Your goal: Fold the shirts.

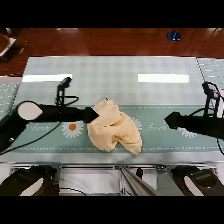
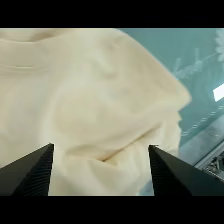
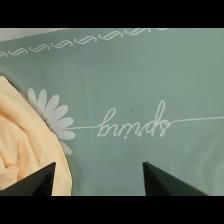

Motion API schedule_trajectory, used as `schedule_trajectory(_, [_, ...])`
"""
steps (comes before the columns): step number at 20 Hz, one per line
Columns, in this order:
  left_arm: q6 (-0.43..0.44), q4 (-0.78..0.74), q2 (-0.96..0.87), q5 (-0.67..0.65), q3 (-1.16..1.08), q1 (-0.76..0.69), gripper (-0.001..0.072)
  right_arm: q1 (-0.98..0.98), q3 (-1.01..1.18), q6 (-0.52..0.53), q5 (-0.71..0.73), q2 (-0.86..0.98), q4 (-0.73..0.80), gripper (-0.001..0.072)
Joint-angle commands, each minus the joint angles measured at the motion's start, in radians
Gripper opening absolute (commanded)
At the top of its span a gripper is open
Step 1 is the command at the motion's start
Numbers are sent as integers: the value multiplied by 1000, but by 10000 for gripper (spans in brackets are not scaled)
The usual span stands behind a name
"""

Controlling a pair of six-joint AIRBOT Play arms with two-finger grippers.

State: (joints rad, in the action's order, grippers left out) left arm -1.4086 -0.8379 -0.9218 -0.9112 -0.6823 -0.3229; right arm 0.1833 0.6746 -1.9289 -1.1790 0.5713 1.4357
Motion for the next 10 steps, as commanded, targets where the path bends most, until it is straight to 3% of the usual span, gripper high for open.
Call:
schedule_trajectory(1, [11,-148,23,-224,-68,303,699,-100,54,41,54,90,74,623])
schedule_trajectory(4, [13,-151,43,-280,-39,562,699,-319,96,14,-44,91,305,623])
schedule_trajectory(5, [13,-135,36,-295,17,601,699,-394,68,14,-71,91,294,623])
schedule_trajectory(7, [70,-9,0,-295,151,602,698,-480,-43,85,-56,91,52,622])
schedule_trajectory(10, [218,164,-84,-216,287,510,698,-444,-206,335,-37,91,-381,622])
